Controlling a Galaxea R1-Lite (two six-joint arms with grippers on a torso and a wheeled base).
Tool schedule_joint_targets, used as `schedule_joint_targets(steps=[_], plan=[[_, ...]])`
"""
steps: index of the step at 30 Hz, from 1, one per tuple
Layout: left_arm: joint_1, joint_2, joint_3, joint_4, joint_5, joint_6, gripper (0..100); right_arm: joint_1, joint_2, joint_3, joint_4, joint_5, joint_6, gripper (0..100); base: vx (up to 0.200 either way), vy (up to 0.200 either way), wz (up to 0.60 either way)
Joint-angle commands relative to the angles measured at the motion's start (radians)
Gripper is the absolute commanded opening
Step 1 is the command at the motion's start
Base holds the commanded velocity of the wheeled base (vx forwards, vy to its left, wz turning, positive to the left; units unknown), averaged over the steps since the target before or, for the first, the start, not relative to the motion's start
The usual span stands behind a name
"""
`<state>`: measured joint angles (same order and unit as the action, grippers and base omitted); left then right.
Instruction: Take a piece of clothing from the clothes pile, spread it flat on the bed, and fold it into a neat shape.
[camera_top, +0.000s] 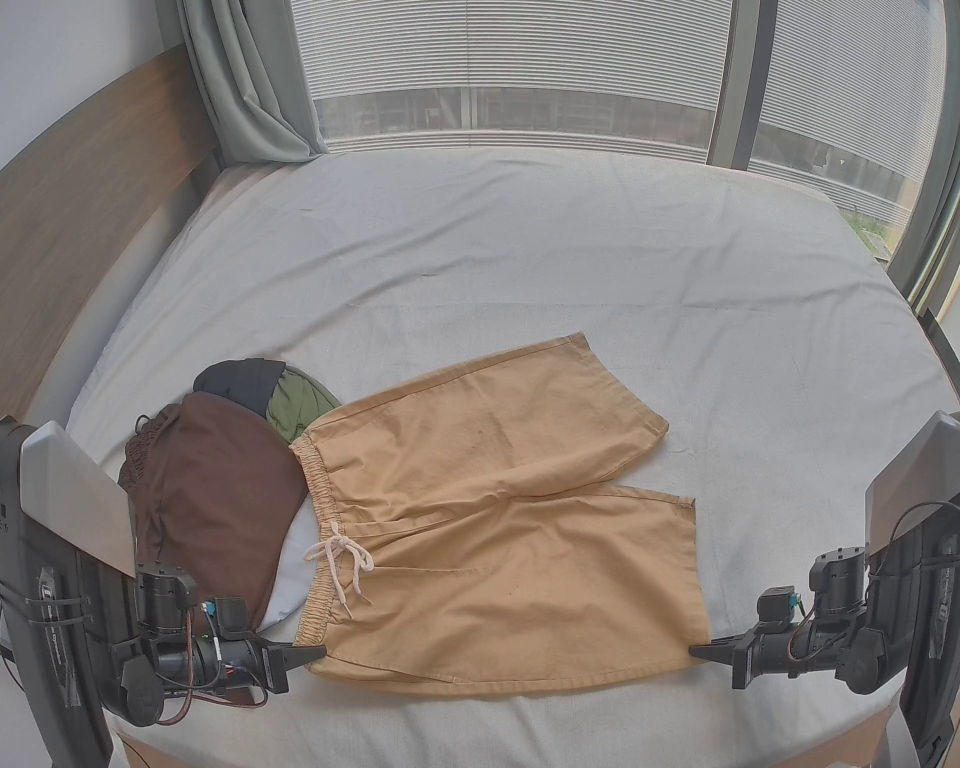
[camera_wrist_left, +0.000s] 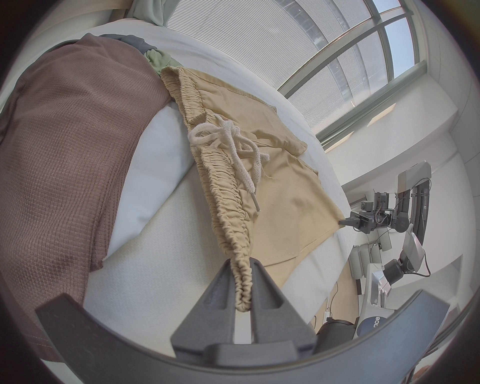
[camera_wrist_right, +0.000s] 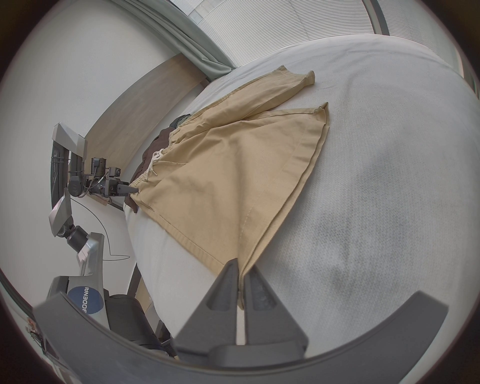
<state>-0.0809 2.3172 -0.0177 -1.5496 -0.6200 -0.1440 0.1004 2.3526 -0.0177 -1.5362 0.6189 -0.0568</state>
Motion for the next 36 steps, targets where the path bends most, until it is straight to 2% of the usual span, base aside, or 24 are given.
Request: schedule_joint_targets(steps=[1, 9, 16, 21, 36], plan=[[0.001, -0.009, 0.018, -0.004, -0.004, -0.003, 0, 0.001, -0.006, 0.016, -0.004, 0.002, 0.002, 0, 0.000, 0.000, 0.00], [0.000, -0.107, 0.001, -0.004, -0.050, -0.046, 0, -0.002, -0.061, -0.013, -0.005, 0.044, 0.023, 0, 0.000, 0.000, 0.00], [-0.010, -0.222, -0.070, -0.003, -0.050, -0.201, 0, 0.010, -0.173, -0.048, -0.004, 0.071, 0.130, 0, 0.000, 0.000, 0.00], [-0.010, -0.259, -0.100, -0.004, -0.047, -0.250, 0, 0.013, -0.226, -0.079, -0.004, 0.073, 0.192, 0, 0.000, 0.000, 0.00], [0.000, -0.256, -0.145, -0.003, -0.041, -0.261, 0, 0.013, -0.312, -0.096, -0.004, 0.073, 0.253, 0, 0.000, 0.000, 0.00]])
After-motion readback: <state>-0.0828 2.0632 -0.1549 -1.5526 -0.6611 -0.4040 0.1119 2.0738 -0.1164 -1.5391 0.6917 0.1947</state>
